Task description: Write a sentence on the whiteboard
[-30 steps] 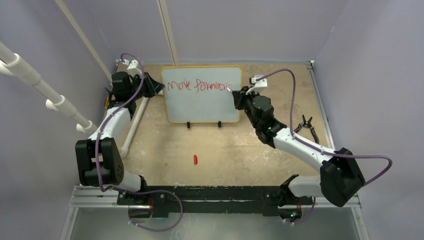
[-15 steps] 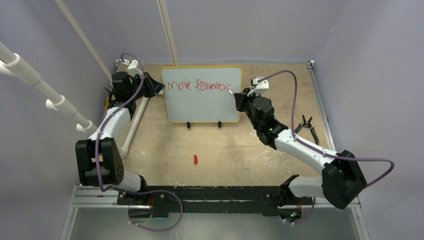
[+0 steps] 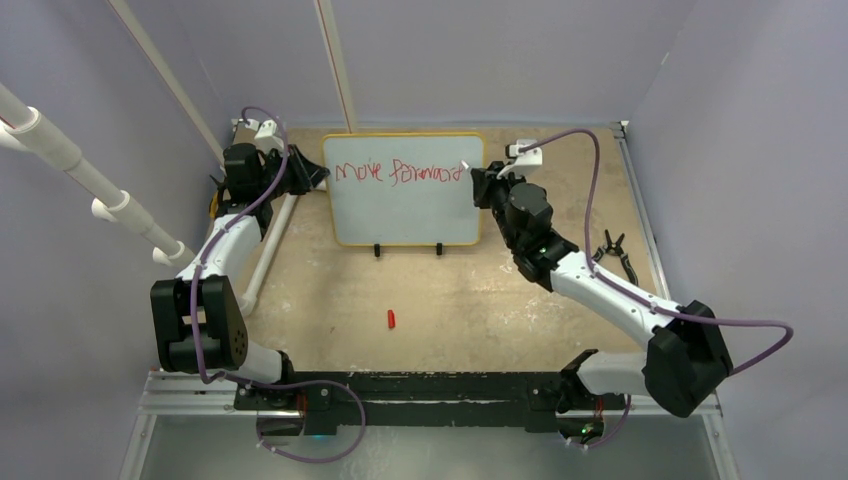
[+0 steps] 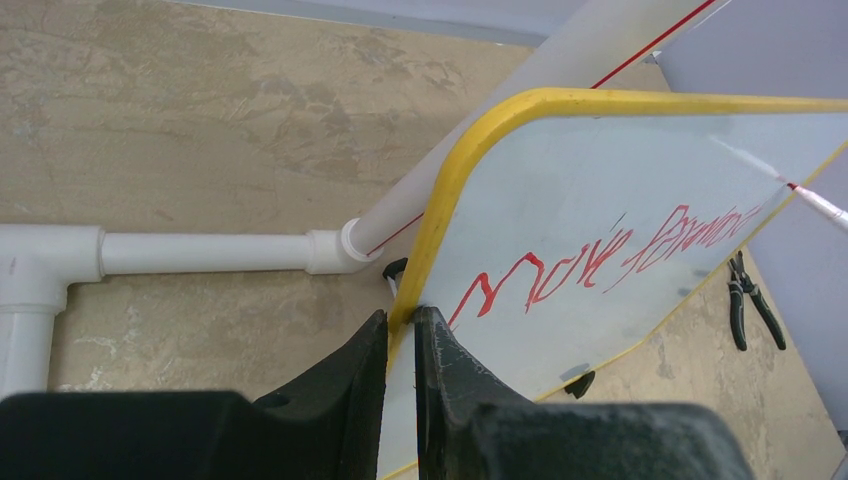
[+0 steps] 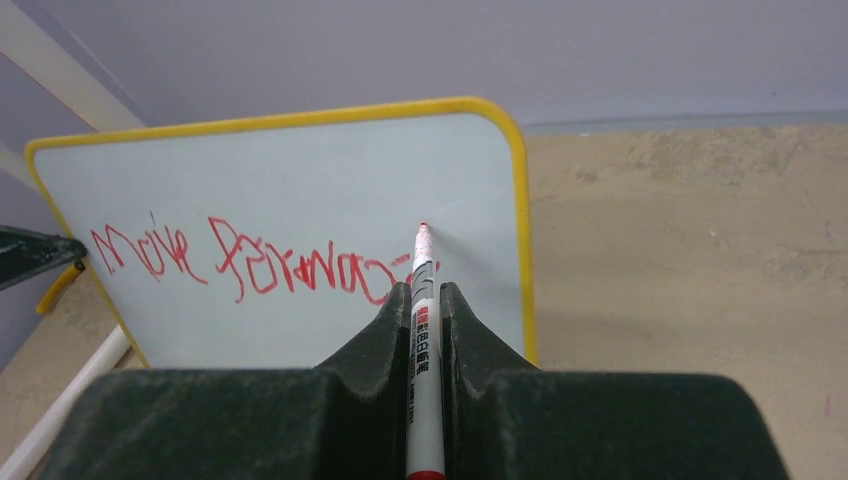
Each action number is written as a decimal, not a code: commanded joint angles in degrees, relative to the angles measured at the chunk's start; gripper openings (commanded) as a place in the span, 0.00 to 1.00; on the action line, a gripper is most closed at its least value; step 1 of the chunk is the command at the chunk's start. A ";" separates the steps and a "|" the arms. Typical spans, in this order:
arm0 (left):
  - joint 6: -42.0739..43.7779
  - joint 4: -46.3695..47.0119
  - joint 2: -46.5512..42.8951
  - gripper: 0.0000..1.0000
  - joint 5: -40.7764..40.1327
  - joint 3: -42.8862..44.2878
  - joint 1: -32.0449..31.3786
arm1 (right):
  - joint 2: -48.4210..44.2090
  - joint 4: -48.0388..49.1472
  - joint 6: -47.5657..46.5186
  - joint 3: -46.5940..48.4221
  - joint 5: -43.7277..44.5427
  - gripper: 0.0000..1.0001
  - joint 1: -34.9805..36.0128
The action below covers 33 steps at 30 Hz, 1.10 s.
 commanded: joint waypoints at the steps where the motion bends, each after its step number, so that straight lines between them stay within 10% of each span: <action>1: -0.65 2.24 -1.30 0.15 0.89 -0.59 -0.04 | 0.76 2.66 -2.17 3.83 2.46 0.00 -0.28; 33: -1.23 2.66 -1.66 0.15 1.29 -0.90 -0.26 | -1.59 -2.59 4.50 -4.13 3.33 0.00 -0.22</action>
